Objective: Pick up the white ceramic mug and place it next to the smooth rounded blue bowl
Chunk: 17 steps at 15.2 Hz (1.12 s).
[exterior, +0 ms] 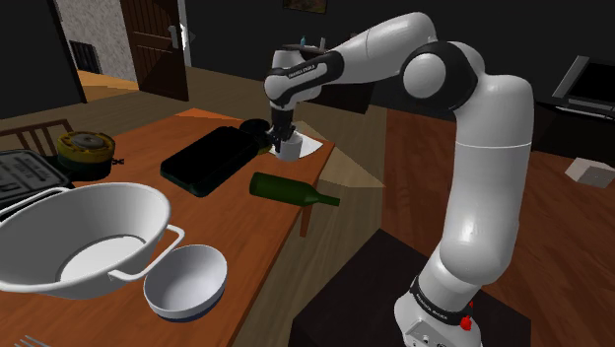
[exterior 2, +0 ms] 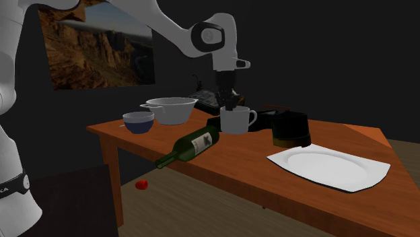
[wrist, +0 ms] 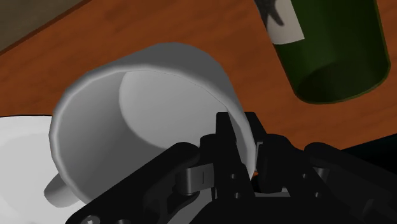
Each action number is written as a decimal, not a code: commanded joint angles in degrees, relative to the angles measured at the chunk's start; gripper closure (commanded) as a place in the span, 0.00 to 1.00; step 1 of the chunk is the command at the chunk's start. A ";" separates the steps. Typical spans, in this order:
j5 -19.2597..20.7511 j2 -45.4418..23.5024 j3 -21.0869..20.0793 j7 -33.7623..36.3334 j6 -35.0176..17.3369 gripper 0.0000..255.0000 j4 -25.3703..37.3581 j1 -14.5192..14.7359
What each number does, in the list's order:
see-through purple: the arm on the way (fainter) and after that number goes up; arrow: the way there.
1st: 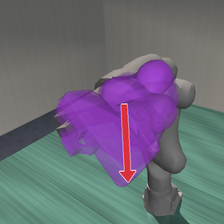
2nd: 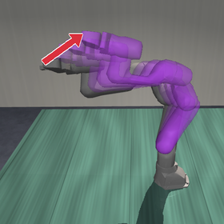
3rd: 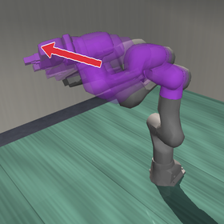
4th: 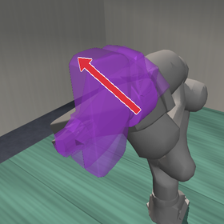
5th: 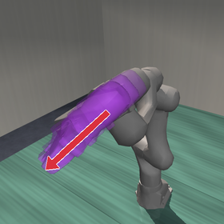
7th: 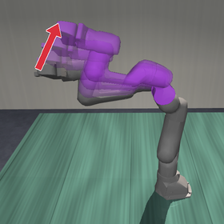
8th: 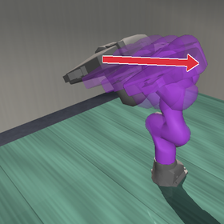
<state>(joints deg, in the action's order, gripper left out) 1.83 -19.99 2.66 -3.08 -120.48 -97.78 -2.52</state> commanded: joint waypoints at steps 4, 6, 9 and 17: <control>0.00 1.10 0.00 -0.08 3.44 1.00 2.31 0.03; 0.00 1.50 0.01 -0.13 4.82 1.00 3.30 0.04; -0.01 2.02 0.01 -0.20 6.93 1.00 4.90 0.04; 1.26 13.07 -2.38 7.02 3.41 1.00 -9.98 4.35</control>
<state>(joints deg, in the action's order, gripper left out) 2.87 -9.17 0.79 2.45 -116.10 -104.47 1.04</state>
